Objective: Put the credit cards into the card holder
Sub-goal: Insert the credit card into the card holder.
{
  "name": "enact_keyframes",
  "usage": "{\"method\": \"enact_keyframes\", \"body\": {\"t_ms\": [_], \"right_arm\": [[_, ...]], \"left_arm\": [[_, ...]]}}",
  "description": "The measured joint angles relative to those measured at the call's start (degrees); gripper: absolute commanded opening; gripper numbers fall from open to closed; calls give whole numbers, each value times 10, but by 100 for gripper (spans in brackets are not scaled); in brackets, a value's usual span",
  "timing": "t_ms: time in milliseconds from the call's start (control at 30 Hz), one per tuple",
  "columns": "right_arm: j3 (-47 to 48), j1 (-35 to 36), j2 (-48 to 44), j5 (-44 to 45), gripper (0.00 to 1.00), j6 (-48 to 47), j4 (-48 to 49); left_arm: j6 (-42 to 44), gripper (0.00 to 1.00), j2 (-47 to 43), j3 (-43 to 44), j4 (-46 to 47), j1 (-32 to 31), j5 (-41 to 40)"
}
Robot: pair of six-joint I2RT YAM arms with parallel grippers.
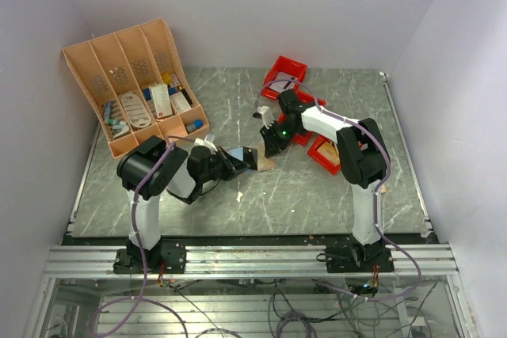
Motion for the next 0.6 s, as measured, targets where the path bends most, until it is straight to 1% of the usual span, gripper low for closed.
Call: {"method": "enact_keyframes", "body": {"t_ms": [133, 600], "right_arm": [[0, 0, 0, 0, 16, 0, 2], [0, -1, 0, 0, 16, -2, 3]], "left_arm": [[-7, 7, 7, 0, 11, -12, -19], [-23, 7, 9, -28, 58, -24, -70]]}}
